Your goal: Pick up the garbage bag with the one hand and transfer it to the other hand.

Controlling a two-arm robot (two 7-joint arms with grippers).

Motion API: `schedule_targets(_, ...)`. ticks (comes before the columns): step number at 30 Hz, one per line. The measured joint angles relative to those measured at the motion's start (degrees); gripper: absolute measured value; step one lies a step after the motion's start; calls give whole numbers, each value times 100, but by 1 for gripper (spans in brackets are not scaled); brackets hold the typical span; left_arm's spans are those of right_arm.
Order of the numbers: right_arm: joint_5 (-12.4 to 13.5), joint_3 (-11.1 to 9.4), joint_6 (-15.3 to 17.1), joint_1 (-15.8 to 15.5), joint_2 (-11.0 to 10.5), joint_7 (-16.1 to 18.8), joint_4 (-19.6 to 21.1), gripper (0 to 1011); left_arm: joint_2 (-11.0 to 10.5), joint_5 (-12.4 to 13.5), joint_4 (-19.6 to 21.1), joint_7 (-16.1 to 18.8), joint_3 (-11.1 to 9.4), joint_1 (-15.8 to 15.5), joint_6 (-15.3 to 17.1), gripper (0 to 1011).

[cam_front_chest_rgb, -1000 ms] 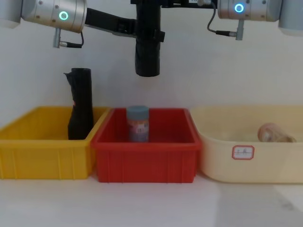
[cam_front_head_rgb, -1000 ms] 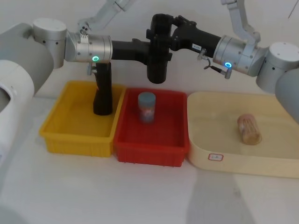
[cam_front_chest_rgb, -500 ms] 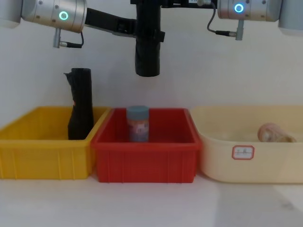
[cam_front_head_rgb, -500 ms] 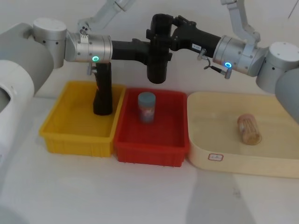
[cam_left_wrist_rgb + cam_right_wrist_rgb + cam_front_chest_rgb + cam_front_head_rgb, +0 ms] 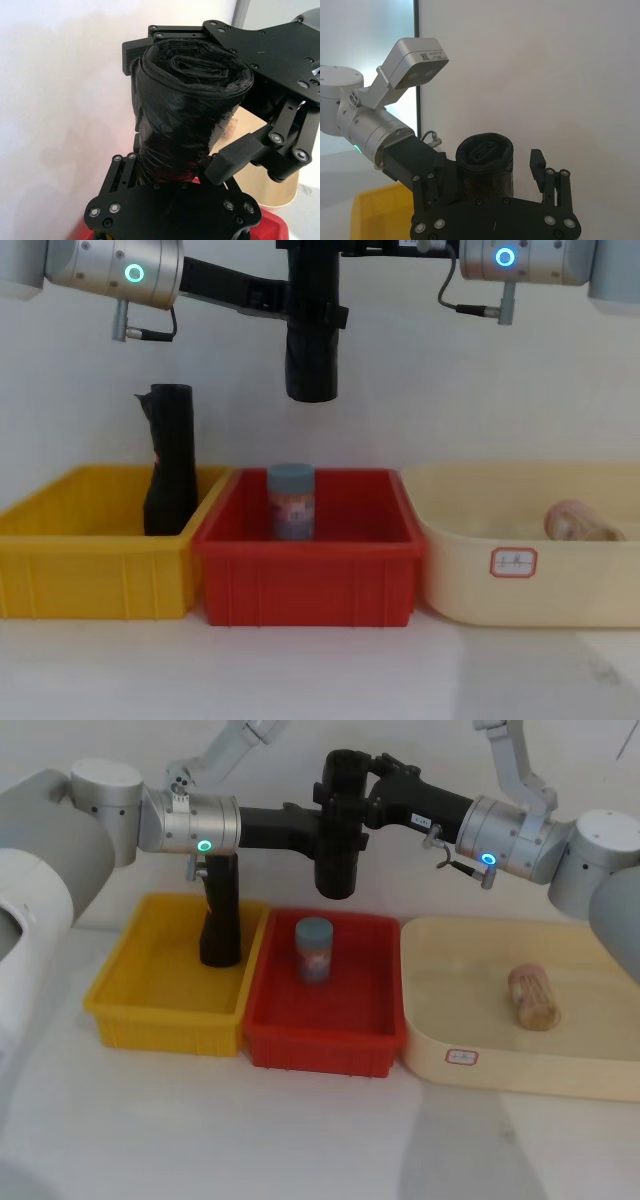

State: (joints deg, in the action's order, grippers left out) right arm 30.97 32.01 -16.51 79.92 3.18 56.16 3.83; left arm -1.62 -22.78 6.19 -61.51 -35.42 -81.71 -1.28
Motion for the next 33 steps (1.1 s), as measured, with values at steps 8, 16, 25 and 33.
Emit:
schedule_targets(8,6,6,0,0,0,0,0,1000,0,0,0,0,0,0,0,471)
schedule_targets(16,113,141,128,-140,-108,-105,327,999,-111,-13,361,112,5,154,138,471)
schedule_targets(25,197,320,567,-583,-468,-380,1411,1000,-439,-61,1430,519,80,636,523,471)
schedule_targets(33,215,425,929,-824,-715,-427,2064,1000,-626,-78,2047,716,129,914,718,471)
